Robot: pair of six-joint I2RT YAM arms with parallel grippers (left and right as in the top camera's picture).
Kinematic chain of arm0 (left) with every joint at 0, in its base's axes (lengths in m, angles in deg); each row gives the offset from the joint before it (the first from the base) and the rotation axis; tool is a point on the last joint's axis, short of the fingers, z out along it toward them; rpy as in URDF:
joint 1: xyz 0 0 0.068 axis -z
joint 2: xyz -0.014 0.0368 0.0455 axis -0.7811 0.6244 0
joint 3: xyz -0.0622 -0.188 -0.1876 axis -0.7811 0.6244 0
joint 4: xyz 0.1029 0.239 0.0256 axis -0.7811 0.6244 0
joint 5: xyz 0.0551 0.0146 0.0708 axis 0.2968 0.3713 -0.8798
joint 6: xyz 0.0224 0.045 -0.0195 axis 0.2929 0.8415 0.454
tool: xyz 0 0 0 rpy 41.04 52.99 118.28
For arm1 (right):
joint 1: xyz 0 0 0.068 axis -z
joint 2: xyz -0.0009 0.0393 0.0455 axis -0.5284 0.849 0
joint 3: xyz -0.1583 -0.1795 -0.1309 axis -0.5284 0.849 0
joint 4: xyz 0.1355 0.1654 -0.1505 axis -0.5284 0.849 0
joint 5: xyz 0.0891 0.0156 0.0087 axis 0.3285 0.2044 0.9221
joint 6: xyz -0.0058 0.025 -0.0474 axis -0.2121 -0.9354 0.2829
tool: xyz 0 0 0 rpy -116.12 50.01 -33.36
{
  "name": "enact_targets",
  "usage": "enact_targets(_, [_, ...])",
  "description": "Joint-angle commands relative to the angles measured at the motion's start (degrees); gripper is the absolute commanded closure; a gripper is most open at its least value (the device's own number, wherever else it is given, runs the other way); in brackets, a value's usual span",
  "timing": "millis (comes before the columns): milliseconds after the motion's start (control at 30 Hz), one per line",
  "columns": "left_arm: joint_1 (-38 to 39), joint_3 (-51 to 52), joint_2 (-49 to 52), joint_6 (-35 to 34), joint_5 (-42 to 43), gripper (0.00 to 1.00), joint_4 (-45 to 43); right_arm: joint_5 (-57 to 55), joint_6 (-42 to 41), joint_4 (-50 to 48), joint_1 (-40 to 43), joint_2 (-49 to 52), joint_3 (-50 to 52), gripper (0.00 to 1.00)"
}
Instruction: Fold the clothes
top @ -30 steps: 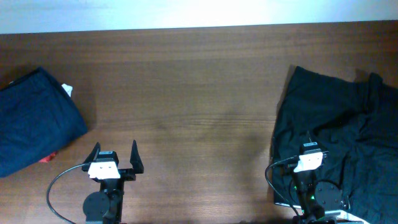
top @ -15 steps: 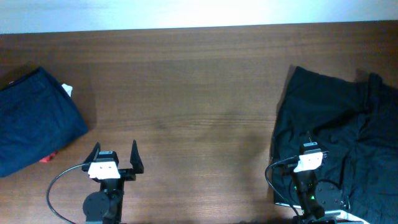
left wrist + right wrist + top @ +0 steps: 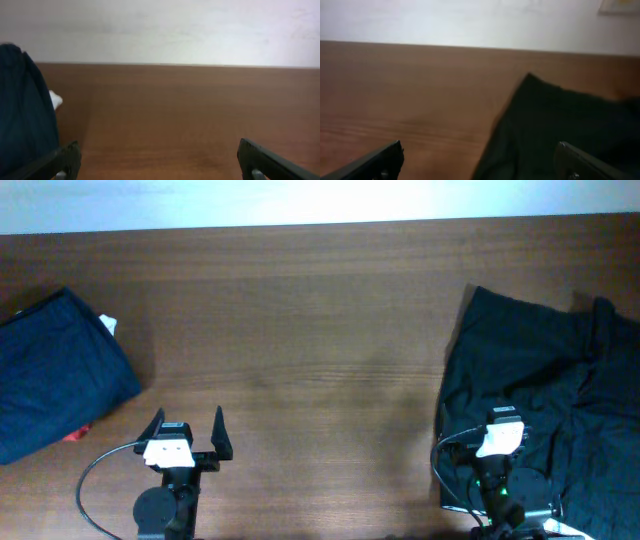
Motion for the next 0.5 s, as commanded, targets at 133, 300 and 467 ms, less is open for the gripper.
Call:
enact_targets(133, [-0.13,-11.63,11.76,1.03,1.4,0.01,3.82,-1.68,-1.95,10.08,-0.2,16.63,-16.52,0.01])
enact_targets(300, [-0.13,-20.68,24.74,0.85,1.44,0.01,8.44,-1.68,-1.9,25.35,-0.2,31.21,-30.47,0.01])
enact_targets(467, [-0.13,-30.4,38.01,0.87,3.93,0.01,16.15,6.88,-2.38,30.38,-0.22,43.78,-39.65,0.01])
